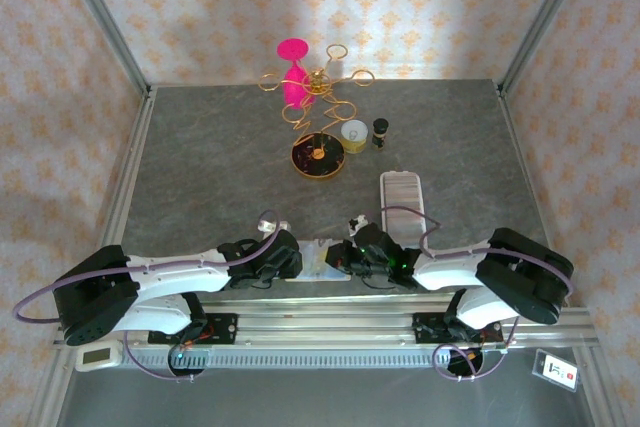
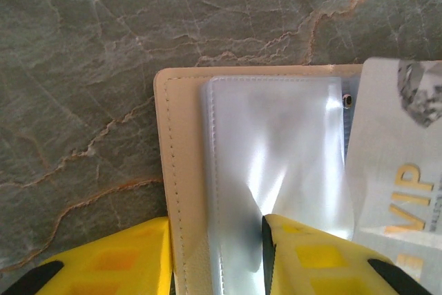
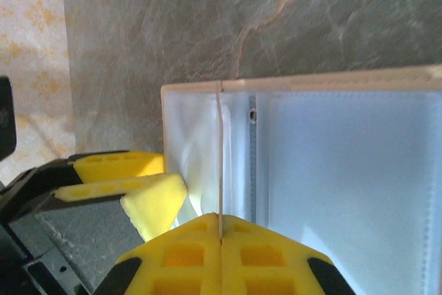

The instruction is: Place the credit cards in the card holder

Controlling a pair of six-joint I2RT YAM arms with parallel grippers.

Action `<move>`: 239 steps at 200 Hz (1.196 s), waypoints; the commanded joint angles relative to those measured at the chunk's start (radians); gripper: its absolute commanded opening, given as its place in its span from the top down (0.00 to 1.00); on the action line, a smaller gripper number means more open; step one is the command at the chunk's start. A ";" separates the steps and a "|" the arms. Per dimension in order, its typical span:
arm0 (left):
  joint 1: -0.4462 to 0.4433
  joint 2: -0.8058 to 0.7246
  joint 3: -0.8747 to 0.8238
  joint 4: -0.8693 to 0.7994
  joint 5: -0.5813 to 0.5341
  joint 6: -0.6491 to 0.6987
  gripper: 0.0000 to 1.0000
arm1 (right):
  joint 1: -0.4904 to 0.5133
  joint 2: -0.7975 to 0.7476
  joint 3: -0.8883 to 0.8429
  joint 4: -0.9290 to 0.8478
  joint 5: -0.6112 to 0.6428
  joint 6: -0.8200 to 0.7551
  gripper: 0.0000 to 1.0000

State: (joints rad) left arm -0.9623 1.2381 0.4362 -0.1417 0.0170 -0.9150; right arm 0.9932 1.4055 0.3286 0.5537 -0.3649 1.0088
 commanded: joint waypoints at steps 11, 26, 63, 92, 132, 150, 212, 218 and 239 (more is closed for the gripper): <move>-0.005 0.001 -0.028 -0.033 -0.003 -0.004 0.65 | 0.008 0.021 -0.025 0.029 -0.030 0.032 1.00; -0.004 0.002 -0.028 -0.028 0.000 -0.004 0.65 | 0.007 0.034 -0.026 0.033 -0.041 0.041 1.00; -0.005 0.007 -0.026 -0.027 0.000 -0.001 0.65 | 0.008 0.075 -0.015 0.057 -0.059 0.053 1.00; -0.004 0.011 -0.028 -0.025 0.001 -0.004 0.65 | 0.009 0.106 0.016 0.074 -0.083 0.032 1.00; -0.005 0.002 -0.036 -0.012 0.001 -0.014 0.61 | 0.009 0.122 0.035 0.062 -0.084 0.000 1.00; -0.004 -0.008 -0.050 0.015 0.017 -0.025 0.60 | 0.008 0.136 0.044 0.050 -0.082 -0.015 1.00; 0.004 -0.065 -0.086 0.095 0.039 -0.085 0.57 | 0.009 0.179 0.142 -0.125 -0.064 -0.095 0.85; 0.008 -0.071 -0.090 0.093 0.034 -0.089 0.57 | 0.008 0.175 0.146 -0.141 -0.056 -0.102 0.80; 0.031 -0.096 -0.109 0.101 0.040 -0.100 0.56 | 0.009 0.162 0.175 -0.239 -0.024 -0.134 0.73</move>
State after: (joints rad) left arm -0.9539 1.1702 0.3588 -0.0540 0.0376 -0.9806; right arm 0.9955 1.5734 0.4732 0.4927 -0.4496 0.9394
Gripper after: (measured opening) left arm 0.437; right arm 0.255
